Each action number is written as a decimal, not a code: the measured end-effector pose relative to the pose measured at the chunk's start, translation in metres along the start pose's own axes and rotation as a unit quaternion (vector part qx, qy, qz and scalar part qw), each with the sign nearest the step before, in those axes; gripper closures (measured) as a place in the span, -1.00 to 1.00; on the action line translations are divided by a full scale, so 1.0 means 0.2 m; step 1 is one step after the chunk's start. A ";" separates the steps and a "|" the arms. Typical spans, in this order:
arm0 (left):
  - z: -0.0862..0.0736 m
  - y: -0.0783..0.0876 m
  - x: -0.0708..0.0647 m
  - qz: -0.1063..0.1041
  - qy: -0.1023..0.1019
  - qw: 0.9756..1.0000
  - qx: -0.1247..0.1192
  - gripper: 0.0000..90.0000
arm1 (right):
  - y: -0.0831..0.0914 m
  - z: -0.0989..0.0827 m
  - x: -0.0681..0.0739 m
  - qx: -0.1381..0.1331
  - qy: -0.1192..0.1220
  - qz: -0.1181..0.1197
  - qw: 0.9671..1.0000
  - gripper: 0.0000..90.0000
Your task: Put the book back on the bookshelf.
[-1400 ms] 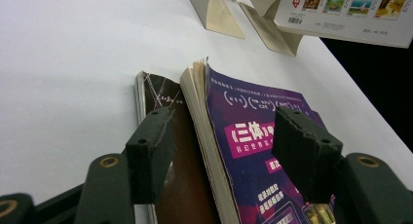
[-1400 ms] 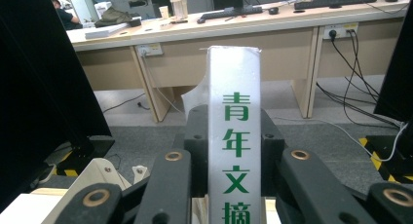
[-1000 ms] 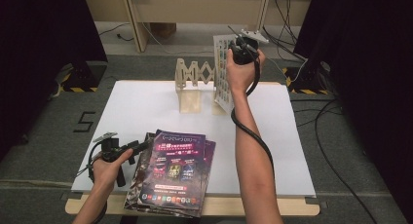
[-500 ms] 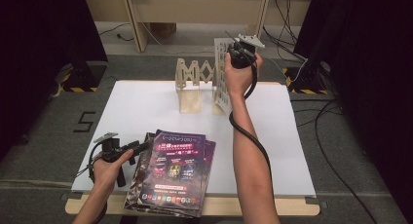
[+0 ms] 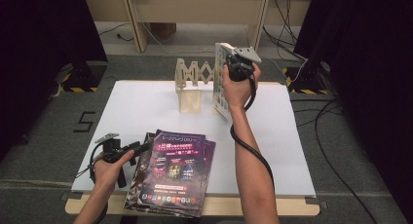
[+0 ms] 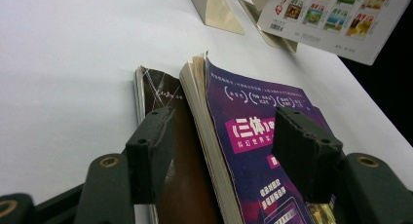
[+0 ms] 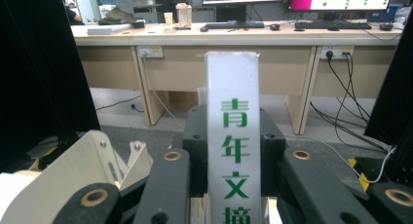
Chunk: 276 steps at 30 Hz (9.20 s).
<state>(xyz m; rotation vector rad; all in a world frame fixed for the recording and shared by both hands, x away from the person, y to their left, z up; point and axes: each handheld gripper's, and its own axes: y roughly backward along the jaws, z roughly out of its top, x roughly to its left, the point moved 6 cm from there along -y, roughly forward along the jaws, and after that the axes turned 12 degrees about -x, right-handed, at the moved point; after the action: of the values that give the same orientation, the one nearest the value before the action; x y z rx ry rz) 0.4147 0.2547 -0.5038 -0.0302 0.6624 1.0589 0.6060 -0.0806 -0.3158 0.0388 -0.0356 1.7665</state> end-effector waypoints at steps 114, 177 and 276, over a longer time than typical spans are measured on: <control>0.01 0.01 0.03 0.001 0.011 1.000 -0.005 -0.12 | 0.05 -0.04 -0.02 0.031 -0.019 -0.049 0.998 0.65; -0.01 0.01 0.01 -0.003 0.007 1.000 0.000 -0.12 | 0.05 -0.06 0.01 0.143 0.005 -0.029 0.989 0.46; -0.12 -0.10 -0.05 0.025 -0.039 0.996 0.077 0.50 | 0.75 -0.87 0.20 0.341 -0.047 0.152 0.926 0.36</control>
<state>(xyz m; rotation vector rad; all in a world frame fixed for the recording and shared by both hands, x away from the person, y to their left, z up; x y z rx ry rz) 0.4161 0.2275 -0.5240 0.1614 0.6758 1.0481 0.4501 -0.0632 -0.4878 0.6535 0.5335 2.0081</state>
